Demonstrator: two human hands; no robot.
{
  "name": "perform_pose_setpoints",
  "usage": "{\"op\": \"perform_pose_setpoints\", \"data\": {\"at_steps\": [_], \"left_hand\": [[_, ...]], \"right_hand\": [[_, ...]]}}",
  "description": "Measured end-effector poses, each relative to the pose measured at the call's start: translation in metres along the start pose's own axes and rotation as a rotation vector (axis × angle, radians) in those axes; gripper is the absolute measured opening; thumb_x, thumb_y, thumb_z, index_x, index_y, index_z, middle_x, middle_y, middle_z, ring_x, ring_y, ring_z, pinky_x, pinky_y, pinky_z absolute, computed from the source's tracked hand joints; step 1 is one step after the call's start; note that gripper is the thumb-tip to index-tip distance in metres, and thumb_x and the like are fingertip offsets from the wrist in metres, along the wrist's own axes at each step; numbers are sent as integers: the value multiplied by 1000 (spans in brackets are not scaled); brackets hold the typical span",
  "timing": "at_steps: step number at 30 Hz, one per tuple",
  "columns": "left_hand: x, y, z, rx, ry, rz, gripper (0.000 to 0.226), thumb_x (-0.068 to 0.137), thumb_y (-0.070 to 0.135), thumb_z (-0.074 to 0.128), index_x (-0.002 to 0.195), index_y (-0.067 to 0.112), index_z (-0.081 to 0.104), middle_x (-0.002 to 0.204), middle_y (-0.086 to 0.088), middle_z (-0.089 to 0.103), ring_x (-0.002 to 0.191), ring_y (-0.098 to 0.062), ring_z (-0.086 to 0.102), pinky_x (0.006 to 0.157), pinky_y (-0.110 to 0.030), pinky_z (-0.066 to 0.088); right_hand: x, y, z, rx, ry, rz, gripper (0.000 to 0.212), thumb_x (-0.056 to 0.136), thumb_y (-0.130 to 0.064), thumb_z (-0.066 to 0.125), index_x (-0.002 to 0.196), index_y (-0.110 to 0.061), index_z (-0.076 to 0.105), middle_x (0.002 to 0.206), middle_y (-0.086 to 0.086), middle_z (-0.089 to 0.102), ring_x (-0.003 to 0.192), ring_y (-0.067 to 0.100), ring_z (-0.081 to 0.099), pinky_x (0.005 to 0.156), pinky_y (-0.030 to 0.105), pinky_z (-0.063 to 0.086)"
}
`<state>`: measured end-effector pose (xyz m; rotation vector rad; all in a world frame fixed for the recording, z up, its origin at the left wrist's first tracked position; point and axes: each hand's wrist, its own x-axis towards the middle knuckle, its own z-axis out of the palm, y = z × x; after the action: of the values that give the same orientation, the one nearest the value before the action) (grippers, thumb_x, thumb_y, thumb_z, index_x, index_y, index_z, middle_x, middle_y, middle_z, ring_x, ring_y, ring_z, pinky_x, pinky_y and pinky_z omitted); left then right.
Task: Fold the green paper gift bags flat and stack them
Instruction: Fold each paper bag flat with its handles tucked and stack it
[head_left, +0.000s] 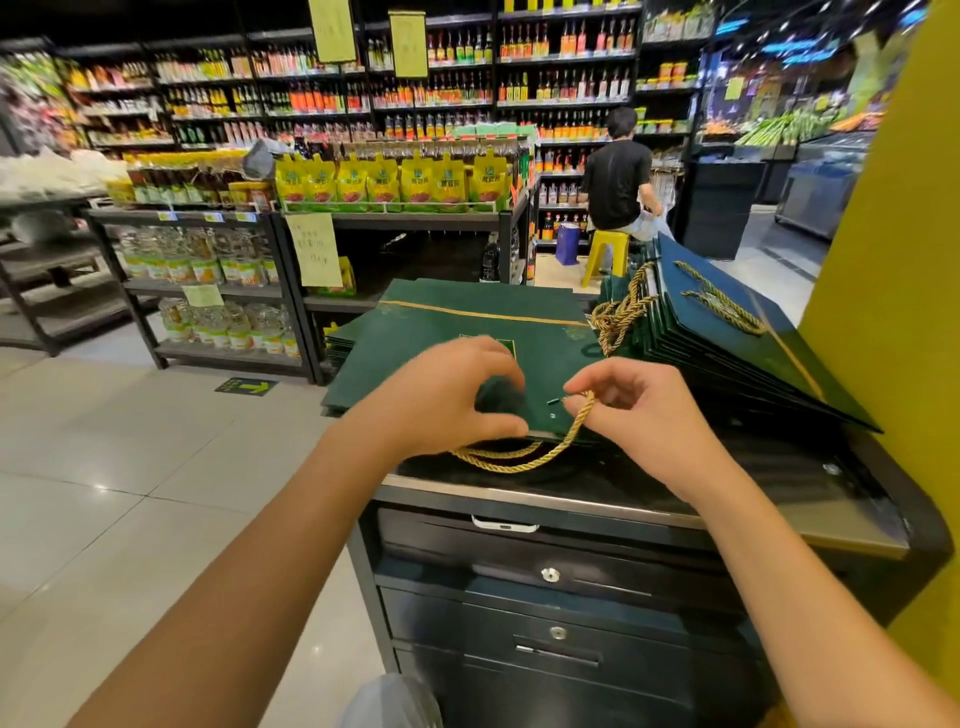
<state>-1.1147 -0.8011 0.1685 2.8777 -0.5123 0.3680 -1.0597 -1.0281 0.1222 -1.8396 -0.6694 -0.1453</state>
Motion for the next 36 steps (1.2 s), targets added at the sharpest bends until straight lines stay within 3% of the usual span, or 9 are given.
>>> {"op": "perform_pose_setpoints", "data": {"at_steps": [3,7,10,13,17,20,22,27,36], "left_hand": [[-4,-2,21,-66,-12,9,51,86,52,73,129,27,65,137,10,58,123,-9,52,102,-26,44],[-11,-4,36,-41,65,14,45,92,52,67,132,32,64,145,11,55,133,-10,49,106,-36,46],[-14,-1,47,60,71,44,42,98,49,58,134,29,63,144,10,56,138,-14,46,109,-37,43],[-18,-3,63,120,137,98,43,99,46,49,129,20,67,136,1,64,135,-23,53,109,-43,46],[-20,-6,83,220,296,138,45,98,43,42,113,16,75,122,-2,72,116,-25,68,90,-42,59],[-21,-2,89,233,347,98,43,97,43,42,109,21,77,118,1,74,104,-24,73,71,-40,65],[-22,-2,93,243,394,82,43,98,44,41,107,23,77,116,3,75,101,-23,74,68,-37,64],[-23,-2,101,200,457,64,55,108,50,26,107,23,74,113,7,75,95,-18,74,62,-40,62],[-21,1,103,237,518,71,42,103,45,38,99,22,74,90,4,75,77,-19,74,49,-36,55]], "right_hand": [[-2,6,2,35,9,-6,13,87,-12,78,92,-24,77,80,-1,71,73,11,61,74,26,53],[-8,16,9,31,45,-54,13,90,-13,75,96,-24,77,91,0,73,87,26,66,83,45,56],[-13,24,14,55,96,-78,13,92,-14,73,96,-25,76,90,2,75,85,34,66,81,58,53],[-14,28,17,21,108,-101,14,93,-14,72,98,-26,75,90,-4,75,85,23,70,82,52,57],[-14,34,19,-130,63,-132,18,93,-19,72,108,-29,74,87,-8,73,82,15,68,78,40,56],[-16,34,20,-36,59,-72,23,90,-13,75,110,-22,66,84,-5,74,81,7,69,75,21,52],[-16,33,21,-12,87,-62,20,89,-11,76,103,-18,64,79,-4,73,73,3,66,71,14,49],[-16,33,23,-124,133,-115,10,87,-10,76,93,-15,71,76,-11,72,77,6,69,74,27,57],[-14,37,25,-230,118,-154,8,87,-15,78,95,-18,77,81,-11,75,77,12,71,75,40,59]]}}
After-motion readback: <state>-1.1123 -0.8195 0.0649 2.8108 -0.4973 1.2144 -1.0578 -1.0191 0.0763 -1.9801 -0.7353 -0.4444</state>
